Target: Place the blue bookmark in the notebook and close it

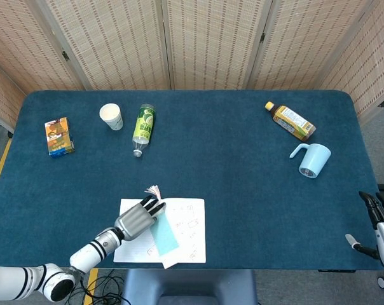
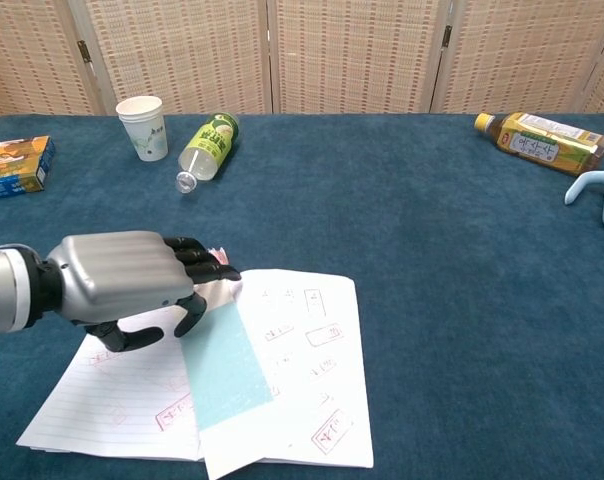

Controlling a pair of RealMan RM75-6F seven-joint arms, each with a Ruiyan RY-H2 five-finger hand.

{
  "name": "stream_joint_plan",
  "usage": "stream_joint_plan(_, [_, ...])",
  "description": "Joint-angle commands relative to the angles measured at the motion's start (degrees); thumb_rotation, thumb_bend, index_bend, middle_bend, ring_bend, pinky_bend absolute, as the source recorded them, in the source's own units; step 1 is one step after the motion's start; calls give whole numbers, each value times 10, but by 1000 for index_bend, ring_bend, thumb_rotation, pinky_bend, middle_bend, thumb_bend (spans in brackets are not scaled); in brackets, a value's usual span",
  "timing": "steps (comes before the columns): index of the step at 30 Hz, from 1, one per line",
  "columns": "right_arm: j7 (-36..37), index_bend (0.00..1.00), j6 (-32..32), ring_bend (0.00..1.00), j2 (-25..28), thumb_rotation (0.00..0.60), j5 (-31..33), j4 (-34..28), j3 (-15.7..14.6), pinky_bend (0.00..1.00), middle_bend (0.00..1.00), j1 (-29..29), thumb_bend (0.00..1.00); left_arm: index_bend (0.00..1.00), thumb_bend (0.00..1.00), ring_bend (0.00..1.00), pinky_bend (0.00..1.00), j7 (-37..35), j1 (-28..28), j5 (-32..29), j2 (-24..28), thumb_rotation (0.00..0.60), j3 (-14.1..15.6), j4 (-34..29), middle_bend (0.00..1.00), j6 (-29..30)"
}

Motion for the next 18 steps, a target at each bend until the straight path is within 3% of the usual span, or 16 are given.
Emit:
stream_joint_plan(1, [0, 37, 1, 40, 0, 600, 0, 0, 0, 120, 128, -1, 113, 279, 530, 0, 85, 3, -4, -2, -5, 600, -5, -1, 0, 1])
stream_joint_plan(10, [1, 37, 2, 40, 0, 600, 1, 1, 0, 120, 128, -2, 113, 275, 530, 0, 85, 7, -14, -6, -12, 600, -16, -7, 0, 3])
stream_joint_plan(16, [4, 37, 2, 40, 0, 600, 1, 3, 0, 120, 128, -2, 113, 220, 523, 0, 85, -20, -6, 37, -22, 600, -18, -1, 0, 27])
stream_joint_plan(18, [5, 37, 2, 40, 0, 600, 1, 4, 0, 120, 128, -2, 113, 180, 481, 0, 85, -34, 4, 64, -26, 600, -13, 9, 0, 45])
